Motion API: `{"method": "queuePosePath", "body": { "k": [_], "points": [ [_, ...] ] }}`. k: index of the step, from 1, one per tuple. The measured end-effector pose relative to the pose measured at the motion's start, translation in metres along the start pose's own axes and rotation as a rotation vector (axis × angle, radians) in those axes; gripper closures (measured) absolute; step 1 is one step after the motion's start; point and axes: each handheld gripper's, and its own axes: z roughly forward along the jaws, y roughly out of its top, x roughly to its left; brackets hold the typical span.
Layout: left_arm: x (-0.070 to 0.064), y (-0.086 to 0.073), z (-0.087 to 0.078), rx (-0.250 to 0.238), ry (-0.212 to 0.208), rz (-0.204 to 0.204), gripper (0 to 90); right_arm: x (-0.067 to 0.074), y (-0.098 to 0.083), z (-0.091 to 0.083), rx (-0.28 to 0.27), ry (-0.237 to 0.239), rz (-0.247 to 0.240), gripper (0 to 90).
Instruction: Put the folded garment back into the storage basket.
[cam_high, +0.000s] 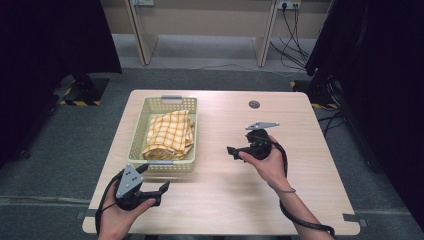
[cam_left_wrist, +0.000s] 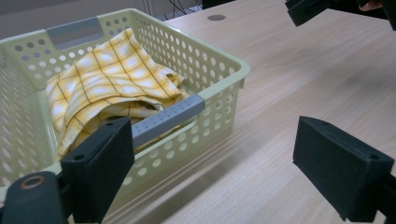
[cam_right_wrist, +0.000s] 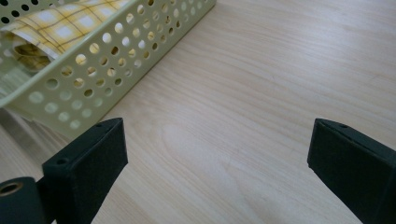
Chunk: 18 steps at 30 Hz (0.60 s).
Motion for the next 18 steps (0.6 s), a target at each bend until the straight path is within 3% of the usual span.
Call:
{"method": "queuePosePath", "body": {
  "k": [18],
  "points": [
    [0.009, -0.016, -0.003, 0.011, 0.01, -0.002, 11.9, -0.018, -0.023, -0.013, -0.003, -0.032, 0.033, 5.8]
  ]
}}
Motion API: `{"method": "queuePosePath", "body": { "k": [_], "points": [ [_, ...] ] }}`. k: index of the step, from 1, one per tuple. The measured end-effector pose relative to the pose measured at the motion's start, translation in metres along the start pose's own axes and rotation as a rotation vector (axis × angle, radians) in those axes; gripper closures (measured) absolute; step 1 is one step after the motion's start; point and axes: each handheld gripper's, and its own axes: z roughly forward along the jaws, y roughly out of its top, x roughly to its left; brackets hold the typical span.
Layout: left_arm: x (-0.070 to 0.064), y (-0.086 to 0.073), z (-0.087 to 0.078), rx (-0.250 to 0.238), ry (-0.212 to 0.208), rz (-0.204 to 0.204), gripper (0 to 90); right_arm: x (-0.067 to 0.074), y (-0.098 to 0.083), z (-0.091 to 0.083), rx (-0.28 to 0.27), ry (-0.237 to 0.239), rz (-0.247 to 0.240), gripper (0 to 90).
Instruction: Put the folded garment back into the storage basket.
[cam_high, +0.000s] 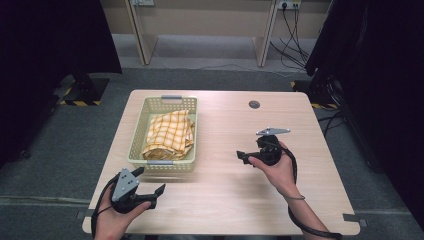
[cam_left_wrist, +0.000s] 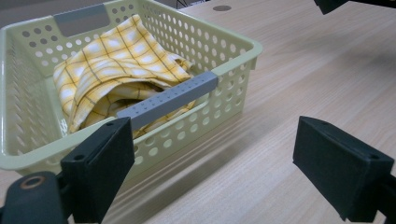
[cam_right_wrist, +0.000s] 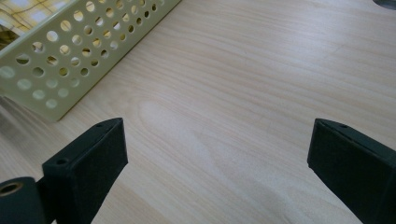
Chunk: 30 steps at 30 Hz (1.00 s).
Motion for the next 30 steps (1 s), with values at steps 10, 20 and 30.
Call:
{"method": "queuePosePath", "body": {
  "k": [10, 20, 30],
  "points": [
    [0.003, -0.008, 0.006, 0.008, 0.0, -0.004, 11.9, -0.015, -0.015, -0.008, -0.006, -0.026, 0.036, 5.8],
    [0.005, -0.014, 0.011, 0.015, 0.009, -0.013, 12.0, -0.023, -0.027, -0.015, -0.022, -0.043, 0.055, 5.9],
    [0.007, -0.019, 0.015, 0.033, 0.019, -0.016, 12.1, -0.029, -0.038, -0.021, -0.015, -0.045, 0.075, 5.9]
  ]
}}
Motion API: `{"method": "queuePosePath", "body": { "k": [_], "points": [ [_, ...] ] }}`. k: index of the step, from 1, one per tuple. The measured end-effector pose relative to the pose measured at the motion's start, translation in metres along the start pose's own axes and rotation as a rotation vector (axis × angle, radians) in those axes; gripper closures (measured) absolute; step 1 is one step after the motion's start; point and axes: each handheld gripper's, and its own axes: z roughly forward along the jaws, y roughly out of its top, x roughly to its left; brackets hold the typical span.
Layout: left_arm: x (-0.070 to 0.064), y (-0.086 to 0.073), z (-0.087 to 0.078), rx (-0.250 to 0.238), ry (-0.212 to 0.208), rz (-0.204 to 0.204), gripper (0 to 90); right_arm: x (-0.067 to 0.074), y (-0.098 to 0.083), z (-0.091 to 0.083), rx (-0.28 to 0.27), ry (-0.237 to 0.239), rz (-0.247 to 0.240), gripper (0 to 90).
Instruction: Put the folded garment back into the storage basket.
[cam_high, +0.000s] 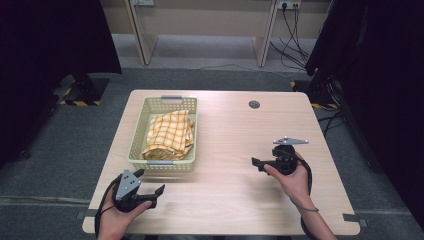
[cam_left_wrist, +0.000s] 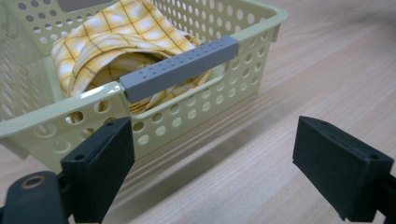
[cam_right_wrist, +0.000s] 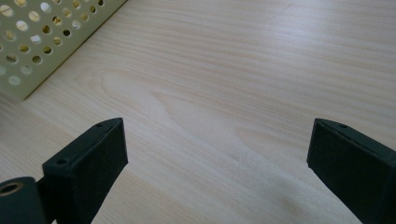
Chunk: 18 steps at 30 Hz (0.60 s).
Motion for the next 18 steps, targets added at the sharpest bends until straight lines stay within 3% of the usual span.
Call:
{"method": "queuePosePath", "body": {
  "k": [18],
  "points": [
    [0.005, -0.007, 0.002, 0.014, 0.033, -0.009, 12.3, -0.013, -0.015, -0.011, -0.014, -0.02, 0.04, 5.9]
  ]
}}
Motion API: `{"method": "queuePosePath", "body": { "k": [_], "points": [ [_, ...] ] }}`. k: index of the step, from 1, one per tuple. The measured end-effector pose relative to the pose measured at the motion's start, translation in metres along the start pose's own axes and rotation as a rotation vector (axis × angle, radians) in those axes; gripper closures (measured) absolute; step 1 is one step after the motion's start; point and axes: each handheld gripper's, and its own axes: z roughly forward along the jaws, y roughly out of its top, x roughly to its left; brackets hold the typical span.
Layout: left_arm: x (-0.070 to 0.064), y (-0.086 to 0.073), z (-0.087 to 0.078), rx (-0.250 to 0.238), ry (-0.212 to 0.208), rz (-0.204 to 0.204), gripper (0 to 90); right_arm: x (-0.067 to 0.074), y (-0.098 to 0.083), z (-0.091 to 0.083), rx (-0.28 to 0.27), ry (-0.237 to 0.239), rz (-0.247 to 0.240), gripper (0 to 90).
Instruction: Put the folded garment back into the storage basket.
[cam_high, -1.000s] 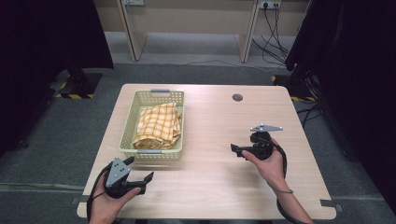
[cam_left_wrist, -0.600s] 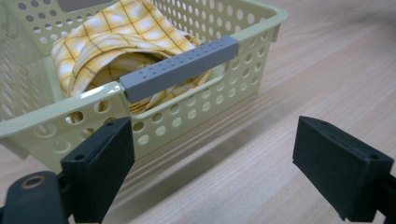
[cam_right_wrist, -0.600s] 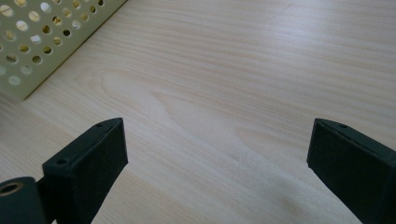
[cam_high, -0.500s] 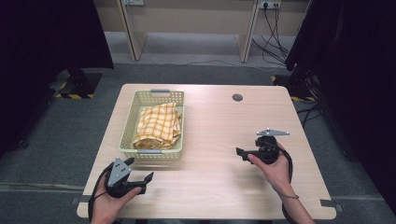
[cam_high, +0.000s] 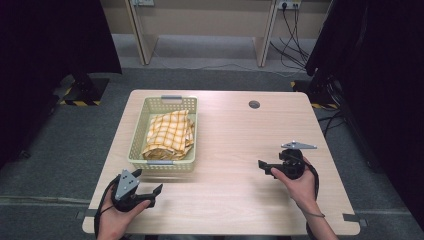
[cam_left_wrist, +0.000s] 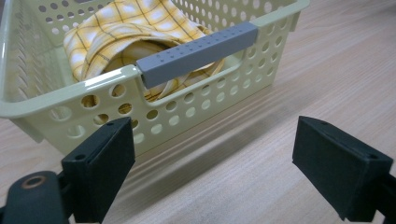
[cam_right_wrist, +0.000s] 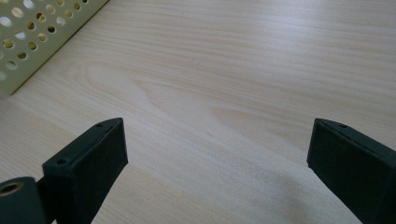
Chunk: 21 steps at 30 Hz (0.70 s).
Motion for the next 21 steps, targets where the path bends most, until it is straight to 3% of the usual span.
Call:
{"method": "queuePosePath", "body": {
  "k": [21],
  "points": [
    [0.006, -0.005, 0.0, 0.003, 0.03, -0.002, 12.4, -0.012, -0.008, -0.013, -0.029, -0.035, 0.02, 5.9]
  ]
}}
